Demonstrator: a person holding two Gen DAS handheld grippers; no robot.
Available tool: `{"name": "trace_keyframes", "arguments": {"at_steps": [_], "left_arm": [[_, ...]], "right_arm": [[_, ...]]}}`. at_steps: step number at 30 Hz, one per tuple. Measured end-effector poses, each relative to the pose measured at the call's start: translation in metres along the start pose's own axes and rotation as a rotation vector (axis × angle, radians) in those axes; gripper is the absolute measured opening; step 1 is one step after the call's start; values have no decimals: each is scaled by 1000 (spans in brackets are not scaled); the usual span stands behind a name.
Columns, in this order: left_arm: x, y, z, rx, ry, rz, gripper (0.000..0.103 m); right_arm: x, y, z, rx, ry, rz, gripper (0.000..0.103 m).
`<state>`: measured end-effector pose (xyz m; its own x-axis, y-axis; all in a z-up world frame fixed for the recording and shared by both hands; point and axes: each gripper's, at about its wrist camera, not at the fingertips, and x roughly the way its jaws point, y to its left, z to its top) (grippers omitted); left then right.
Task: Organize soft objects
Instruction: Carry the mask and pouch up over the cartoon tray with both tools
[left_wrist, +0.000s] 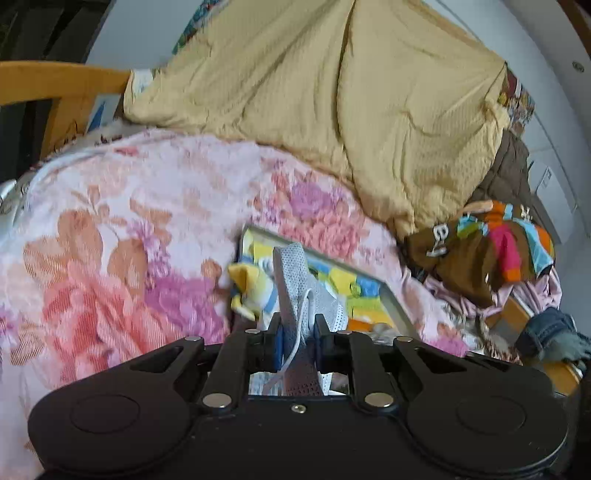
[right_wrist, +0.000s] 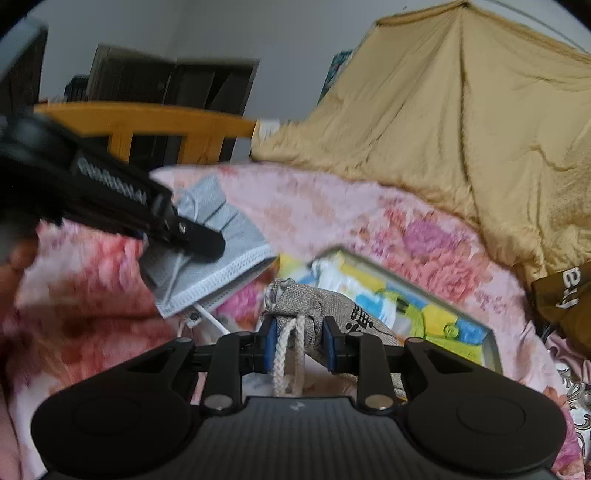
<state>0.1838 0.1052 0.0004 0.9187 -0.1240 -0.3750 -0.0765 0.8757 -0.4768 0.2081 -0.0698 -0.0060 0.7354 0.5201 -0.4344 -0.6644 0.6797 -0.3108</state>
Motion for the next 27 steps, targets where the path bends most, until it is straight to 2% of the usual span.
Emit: {"name": "trace_keyframes", "arguments": {"at_steps": [6, 11, 21, 27], "left_arm": [[2, -3, 9, -5, -26, -13, 17], [20, -16, 24, 31, -69, -66, 17], [97, -59, 44, 129, -54, -177, 17], [153, -68, 50, 121, -17, -205, 17]], "right_arm": [[-19, -9, 15, 5, -88, -38, 28], [-17, -27, 18, 23, -107, -101, 28], [17, -84, 9, 94, -81, -228, 28], [45, -131, -1, 193, -36, -293, 28]]}}
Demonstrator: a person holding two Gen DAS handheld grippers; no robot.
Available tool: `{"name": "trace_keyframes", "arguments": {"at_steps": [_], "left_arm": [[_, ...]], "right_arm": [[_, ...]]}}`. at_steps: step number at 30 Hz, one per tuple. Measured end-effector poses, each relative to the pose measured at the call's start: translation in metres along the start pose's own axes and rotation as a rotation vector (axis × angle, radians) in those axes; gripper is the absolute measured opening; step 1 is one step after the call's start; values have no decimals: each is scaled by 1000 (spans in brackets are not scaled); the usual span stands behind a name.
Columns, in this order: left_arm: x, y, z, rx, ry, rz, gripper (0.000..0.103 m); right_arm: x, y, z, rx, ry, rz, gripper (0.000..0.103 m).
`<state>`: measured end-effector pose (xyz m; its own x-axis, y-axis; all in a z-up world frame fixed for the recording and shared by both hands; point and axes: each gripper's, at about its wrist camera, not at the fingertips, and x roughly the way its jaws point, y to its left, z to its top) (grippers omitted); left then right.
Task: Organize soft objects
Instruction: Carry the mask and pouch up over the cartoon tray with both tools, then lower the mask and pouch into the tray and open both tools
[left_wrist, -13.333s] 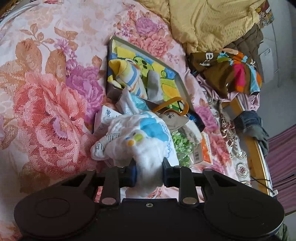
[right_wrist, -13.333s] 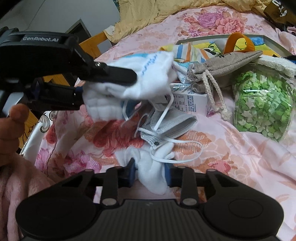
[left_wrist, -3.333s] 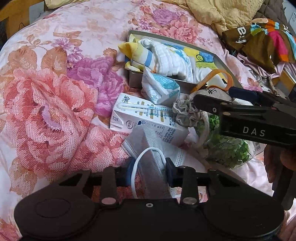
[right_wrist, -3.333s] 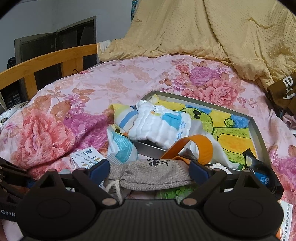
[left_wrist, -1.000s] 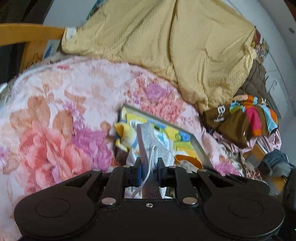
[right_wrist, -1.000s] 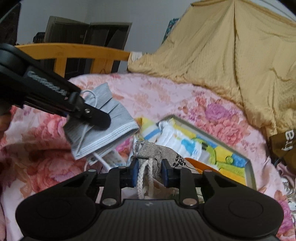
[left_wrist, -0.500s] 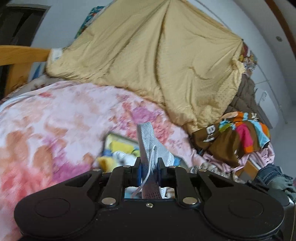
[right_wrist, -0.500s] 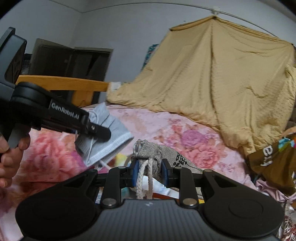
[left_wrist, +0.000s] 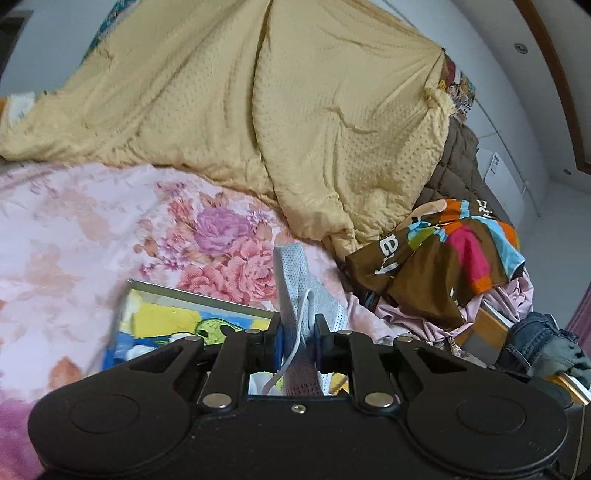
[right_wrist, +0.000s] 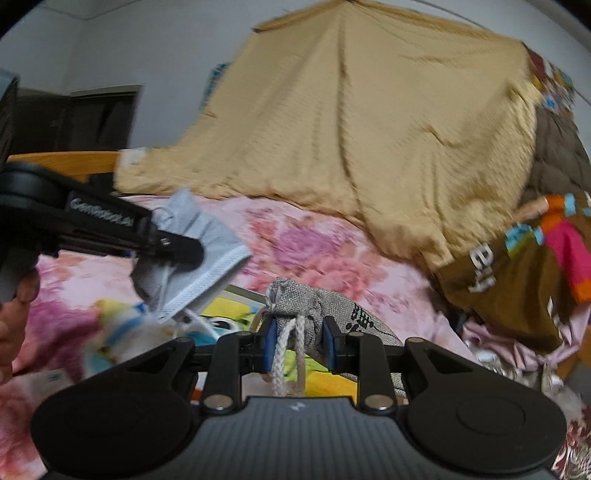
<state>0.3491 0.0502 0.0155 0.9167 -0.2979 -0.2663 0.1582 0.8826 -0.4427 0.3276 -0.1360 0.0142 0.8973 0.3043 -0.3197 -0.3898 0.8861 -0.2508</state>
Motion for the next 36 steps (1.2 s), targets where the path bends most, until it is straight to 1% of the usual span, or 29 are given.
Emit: {"name": "trace_keyframes", "arguments": {"at_steps": [3, 6, 9, 11, 17, 21, 23, 25, 36], "left_arm": [[28, 6, 0, -6, 38, -6, 17], [51, 16, -4, -9, 79, 8, 17], [62, 29, -9, -38, 106, 14, 17], [68, 35, -13, -34, 133, 32, 17], [78, 41, -18, -4, 195, 65, 17], [84, 45, -21, -13, 249, 88, 18], [86, 46, -24, -1, 271, 106, 19], [88, 46, -26, 13, 278, 129, 19], [89, 44, -27, 29, 300, 138, 24]], "right_arm": [[18, -17, -4, 48, 30, -18, 28], [38, -30, -7, 88, 61, -25, 28], [52, -33, -11, 107, 91, -25, 28], [61, -34, -14, 114, 115, -21, 28], [78, -27, -21, 102, 183, 4, 29], [84, -21, -25, 100, 227, 21, 29], [86, -19, -27, 92, 242, 26, 30], [87, -17, -28, 90, 253, 31, 30], [88, -17, -29, 103, 277, 49, 36]]}}
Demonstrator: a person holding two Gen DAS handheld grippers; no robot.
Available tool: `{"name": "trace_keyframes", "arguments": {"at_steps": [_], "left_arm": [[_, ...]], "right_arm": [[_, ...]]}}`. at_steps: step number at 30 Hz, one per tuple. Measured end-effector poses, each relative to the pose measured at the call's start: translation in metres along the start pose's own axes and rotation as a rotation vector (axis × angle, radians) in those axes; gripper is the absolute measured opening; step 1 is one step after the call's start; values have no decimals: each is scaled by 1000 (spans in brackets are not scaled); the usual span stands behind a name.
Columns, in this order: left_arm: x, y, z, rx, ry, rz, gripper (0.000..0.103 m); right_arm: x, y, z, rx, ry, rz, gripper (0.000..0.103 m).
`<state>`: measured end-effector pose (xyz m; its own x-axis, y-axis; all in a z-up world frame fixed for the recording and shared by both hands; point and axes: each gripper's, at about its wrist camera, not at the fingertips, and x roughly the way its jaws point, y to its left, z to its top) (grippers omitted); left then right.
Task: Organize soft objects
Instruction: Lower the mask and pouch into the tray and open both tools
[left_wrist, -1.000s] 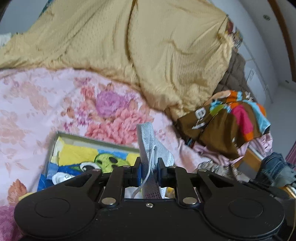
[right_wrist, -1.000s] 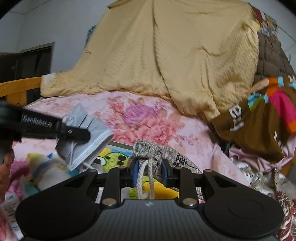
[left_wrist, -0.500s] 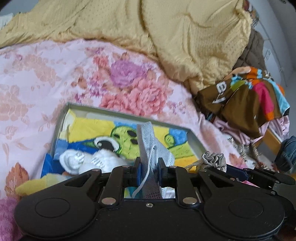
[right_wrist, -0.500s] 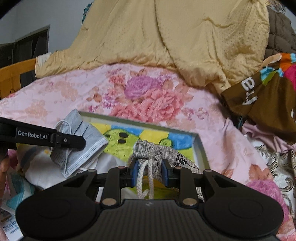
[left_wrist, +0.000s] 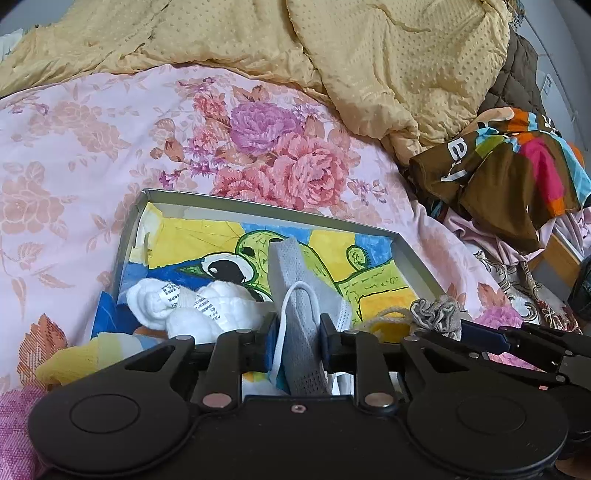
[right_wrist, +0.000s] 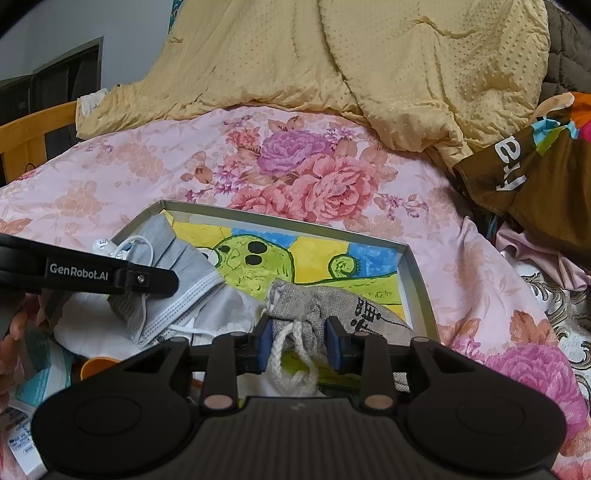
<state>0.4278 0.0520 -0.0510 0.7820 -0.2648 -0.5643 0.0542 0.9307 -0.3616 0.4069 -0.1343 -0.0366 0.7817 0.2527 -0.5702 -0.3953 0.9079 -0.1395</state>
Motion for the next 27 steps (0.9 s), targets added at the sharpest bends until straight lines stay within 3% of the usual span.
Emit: {"name": "trace_keyframes", "arguments": {"at_steps": [4, 21, 27], "left_arm": [[-1, -1, 0, -3, 7, -1, 35], [-27, -6, 3, -17, -23, 8, 60], [-49, -12, 3, -13, -79, 5, 71]], "right_arm": [[0, 0, 0, 6, 8, 5, 38], [-21, -3, 6, 32, -21, 20, 50], [-44, -12, 9, 73, -81, 19, 61]]}}
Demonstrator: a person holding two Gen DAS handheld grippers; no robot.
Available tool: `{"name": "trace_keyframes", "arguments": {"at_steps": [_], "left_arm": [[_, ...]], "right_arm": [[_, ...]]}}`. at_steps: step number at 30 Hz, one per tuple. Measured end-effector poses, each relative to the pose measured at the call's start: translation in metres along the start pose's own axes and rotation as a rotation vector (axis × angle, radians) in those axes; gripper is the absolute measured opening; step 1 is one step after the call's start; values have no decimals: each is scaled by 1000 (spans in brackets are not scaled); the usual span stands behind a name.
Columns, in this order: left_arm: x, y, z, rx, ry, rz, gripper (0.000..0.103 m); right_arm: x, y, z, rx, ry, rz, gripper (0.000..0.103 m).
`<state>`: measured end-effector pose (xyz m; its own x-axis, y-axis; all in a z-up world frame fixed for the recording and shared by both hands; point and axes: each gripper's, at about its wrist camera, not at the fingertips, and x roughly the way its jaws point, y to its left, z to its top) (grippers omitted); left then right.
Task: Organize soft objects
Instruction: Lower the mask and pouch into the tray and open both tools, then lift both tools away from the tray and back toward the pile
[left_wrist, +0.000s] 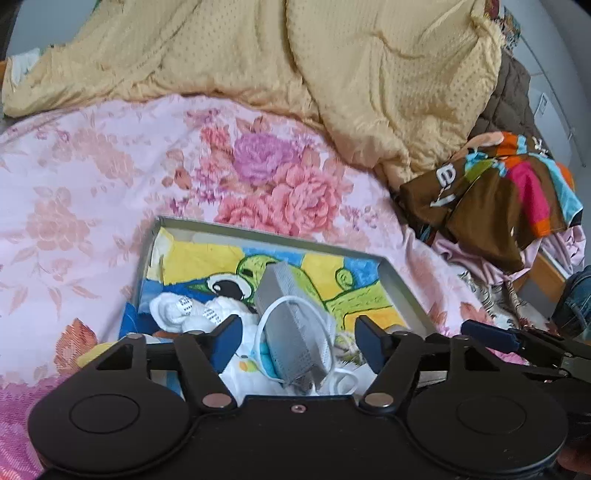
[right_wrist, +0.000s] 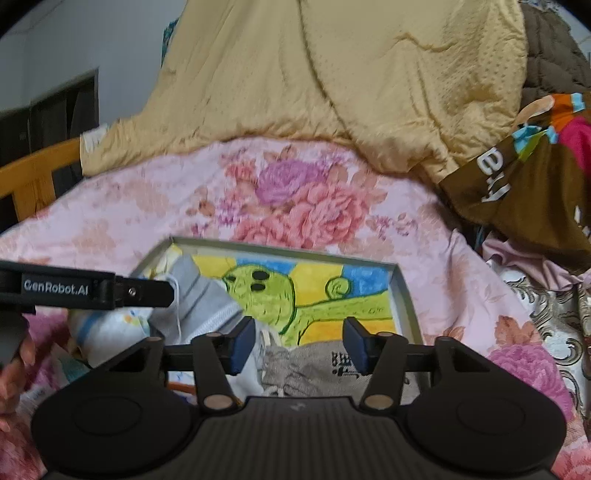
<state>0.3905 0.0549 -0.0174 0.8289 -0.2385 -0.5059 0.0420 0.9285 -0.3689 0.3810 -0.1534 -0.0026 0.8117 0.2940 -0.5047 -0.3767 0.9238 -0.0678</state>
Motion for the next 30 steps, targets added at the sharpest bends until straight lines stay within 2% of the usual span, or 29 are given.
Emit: {"name": "trace_keyframes", "arguments": {"at_steps": [8, 13, 19, 30], "left_arm": [[-44, -15, 0, 28, -101, 3, 89], [-75, -27, -5, 54, -172, 3, 99], [-104, -39, -12, 73, -207, -10, 101], [-141, -58, -45, 130, -237, -49, 102]], "right_arm": [[-46, -8, 7, 56, -107, -9, 81], [-77, -9, 8, 75, -171, -18, 89], [-108, -10, 3, 78, -221, -27, 93], [-163, -15, -22, 84, -290, -49, 102]]}}
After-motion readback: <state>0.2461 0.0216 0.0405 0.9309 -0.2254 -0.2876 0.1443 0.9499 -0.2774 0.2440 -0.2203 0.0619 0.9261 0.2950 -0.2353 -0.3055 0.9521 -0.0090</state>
